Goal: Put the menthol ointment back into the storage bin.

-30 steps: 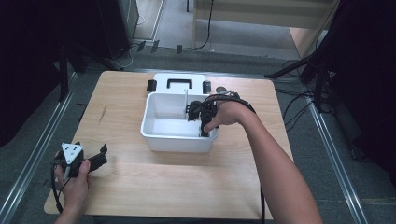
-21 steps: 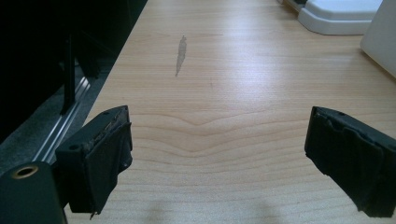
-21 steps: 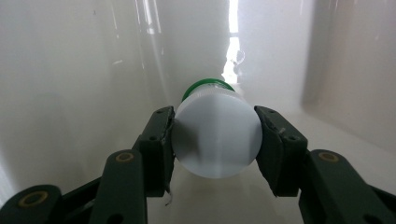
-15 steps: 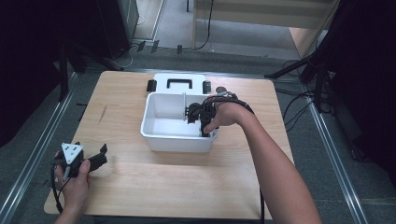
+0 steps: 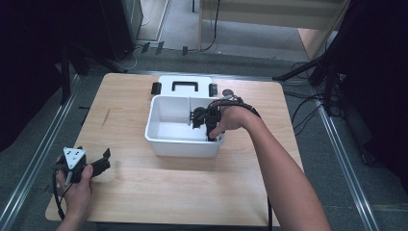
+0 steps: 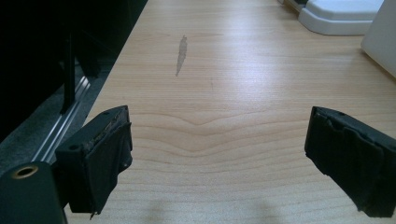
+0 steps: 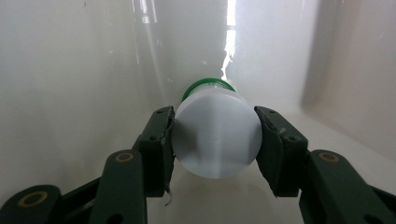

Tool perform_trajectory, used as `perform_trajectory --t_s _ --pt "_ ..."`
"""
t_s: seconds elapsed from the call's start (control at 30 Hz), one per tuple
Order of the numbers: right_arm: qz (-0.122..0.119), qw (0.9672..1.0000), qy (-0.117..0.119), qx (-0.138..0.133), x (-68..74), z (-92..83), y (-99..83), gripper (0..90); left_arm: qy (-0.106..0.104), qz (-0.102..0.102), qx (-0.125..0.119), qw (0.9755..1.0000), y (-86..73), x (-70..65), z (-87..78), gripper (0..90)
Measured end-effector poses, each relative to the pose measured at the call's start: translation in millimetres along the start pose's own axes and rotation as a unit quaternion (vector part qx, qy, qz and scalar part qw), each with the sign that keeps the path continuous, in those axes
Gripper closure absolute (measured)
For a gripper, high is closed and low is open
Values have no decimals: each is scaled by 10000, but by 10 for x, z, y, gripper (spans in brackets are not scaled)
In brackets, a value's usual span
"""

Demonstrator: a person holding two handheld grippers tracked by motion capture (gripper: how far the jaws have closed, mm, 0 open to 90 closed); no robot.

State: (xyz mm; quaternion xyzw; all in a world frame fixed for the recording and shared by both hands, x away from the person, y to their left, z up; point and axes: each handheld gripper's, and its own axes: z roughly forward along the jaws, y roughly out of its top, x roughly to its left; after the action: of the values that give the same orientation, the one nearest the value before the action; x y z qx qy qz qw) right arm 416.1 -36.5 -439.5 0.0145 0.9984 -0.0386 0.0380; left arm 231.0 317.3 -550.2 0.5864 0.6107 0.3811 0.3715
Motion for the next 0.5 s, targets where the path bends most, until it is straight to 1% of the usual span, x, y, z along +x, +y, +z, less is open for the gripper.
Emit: perform_trajectory --t_s 0.17,0.3,0.5 --pt "-6 10000 36 -2 -6 13 7 513 -9 -7 6 10000 0 2 1 82" --pt "-59 10000 27 68 -10 30 21 512 -10 -1 8 10000 1 3 0 82" --pt "-38 9999 23 94 -3 60 37 512 -14 1 12 10000 1 2 1 82"
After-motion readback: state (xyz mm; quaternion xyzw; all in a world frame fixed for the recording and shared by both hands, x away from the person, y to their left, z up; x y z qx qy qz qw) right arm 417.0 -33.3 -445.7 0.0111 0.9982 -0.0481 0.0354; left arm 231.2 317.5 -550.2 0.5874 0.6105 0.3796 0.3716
